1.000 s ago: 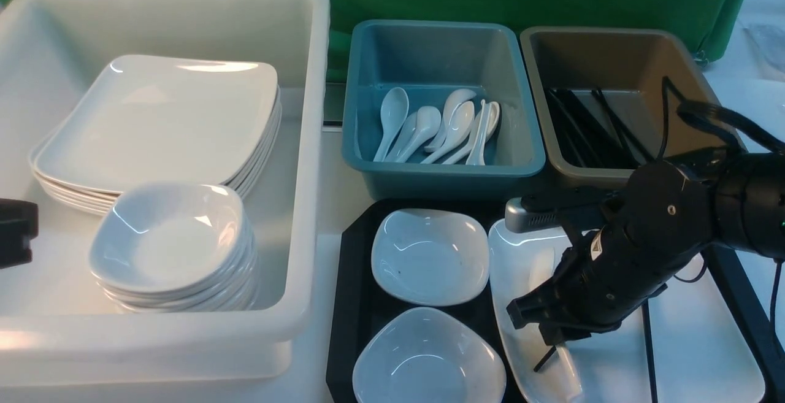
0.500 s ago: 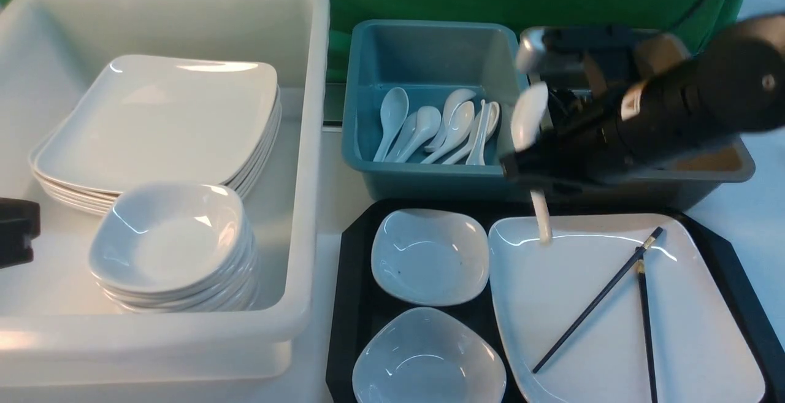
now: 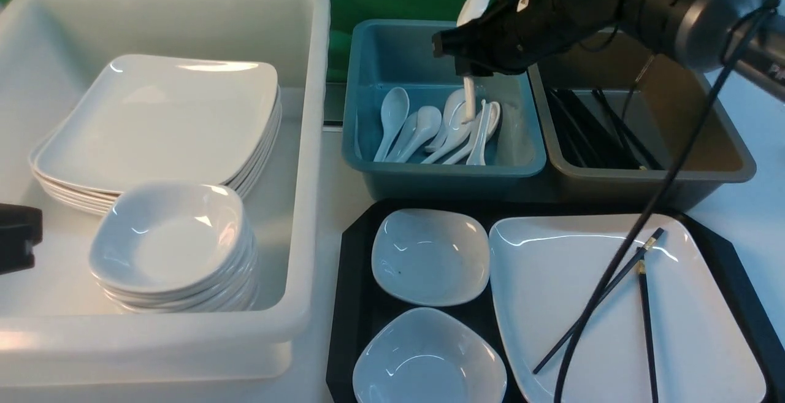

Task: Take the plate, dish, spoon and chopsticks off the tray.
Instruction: Use the right arm to put the soup spoon into the small storage box in the middle, then use the right arm to grab a pair of chopsticks from the plate

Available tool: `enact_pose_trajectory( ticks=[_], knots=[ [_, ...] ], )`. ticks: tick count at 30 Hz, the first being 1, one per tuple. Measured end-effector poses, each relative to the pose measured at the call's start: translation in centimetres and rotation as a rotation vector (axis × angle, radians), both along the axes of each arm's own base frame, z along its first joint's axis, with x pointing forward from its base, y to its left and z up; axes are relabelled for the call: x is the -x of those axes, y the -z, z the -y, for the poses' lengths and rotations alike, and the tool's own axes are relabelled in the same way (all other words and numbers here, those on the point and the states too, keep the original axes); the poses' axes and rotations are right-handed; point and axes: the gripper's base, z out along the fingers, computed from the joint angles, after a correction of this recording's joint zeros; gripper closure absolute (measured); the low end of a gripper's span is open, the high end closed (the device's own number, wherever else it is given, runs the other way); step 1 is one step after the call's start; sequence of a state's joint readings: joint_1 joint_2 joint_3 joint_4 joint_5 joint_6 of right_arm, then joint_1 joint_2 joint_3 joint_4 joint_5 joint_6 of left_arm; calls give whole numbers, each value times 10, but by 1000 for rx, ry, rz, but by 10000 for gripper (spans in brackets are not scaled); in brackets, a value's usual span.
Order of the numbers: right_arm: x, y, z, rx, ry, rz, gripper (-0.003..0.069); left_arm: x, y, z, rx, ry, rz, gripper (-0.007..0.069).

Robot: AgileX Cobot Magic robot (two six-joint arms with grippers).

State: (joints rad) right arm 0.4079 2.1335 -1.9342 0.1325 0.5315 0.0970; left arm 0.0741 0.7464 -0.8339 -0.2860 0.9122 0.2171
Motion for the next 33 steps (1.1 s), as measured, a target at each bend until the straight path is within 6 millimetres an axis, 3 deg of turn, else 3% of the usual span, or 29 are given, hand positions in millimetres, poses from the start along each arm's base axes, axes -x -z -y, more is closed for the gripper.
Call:
enact_pose_trajectory(
  ticks=[4, 8, 9, 14, 15, 16, 17, 20, 23, 25, 28, 29, 30, 31, 33],
  knots=[
    [-2, 10, -1, 11, 1, -35, 295, 0, 0, 0, 0, 0, 0, 607],
    [9, 4, 4, 78, -53, -102, 286, 0, 0, 0, 1, 0, 0, 607],
    [15, -3, 7, 98, -71, -119, 309, 0, 0, 0, 2, 0, 0, 607],
    [58, -62, 42, 192, -141, -248, 582, 0, 0, 0, 2, 0, 0, 607],
    [61, -64, 46, 198, -141, -266, 588, 0, 0, 0, 2, 0, 0, 607],
    [79, -89, 62, 201, -131, -274, 621, 0, 0, 0, 2, 0, 0, 607],
    [90, -100, 70, 200, -122, -265, 630, 0, 0, 0, 2, 1, -1, 607],
    [120, -118, 86, 195, -106, -246, 637, 0, 0, 0, 2, 2, -5, 607],
    [146, -113, 94, 191, -88, -291, 626, 0, 0, 0, 2, 2, -6, 607],
    [173, -91, 102, 201, -76, -377, 564, 0, 0, 0, 2, 2, -6, 607],
    [188, -59, 108, 201, -45, -420, 441, 0, 0, 0, 2, 0, 1, 607],
    [190, -44, 111, 198, -23, -441, 367, 0, 0, 0, 2, -1, 3, 607],
    [190, -44, 111, 198, -21, -441, 367, 0, 0, 0, 2, -1, 4, 607],
    [189, -24, 114, 178, 29, -448, 250, -1, -1, 0, 2, -3, 10, 607],
    [185, -3, 119, 164, 86, -476, 139, -1, -1, 0, 2, -4, 16, 607]
  ],
)
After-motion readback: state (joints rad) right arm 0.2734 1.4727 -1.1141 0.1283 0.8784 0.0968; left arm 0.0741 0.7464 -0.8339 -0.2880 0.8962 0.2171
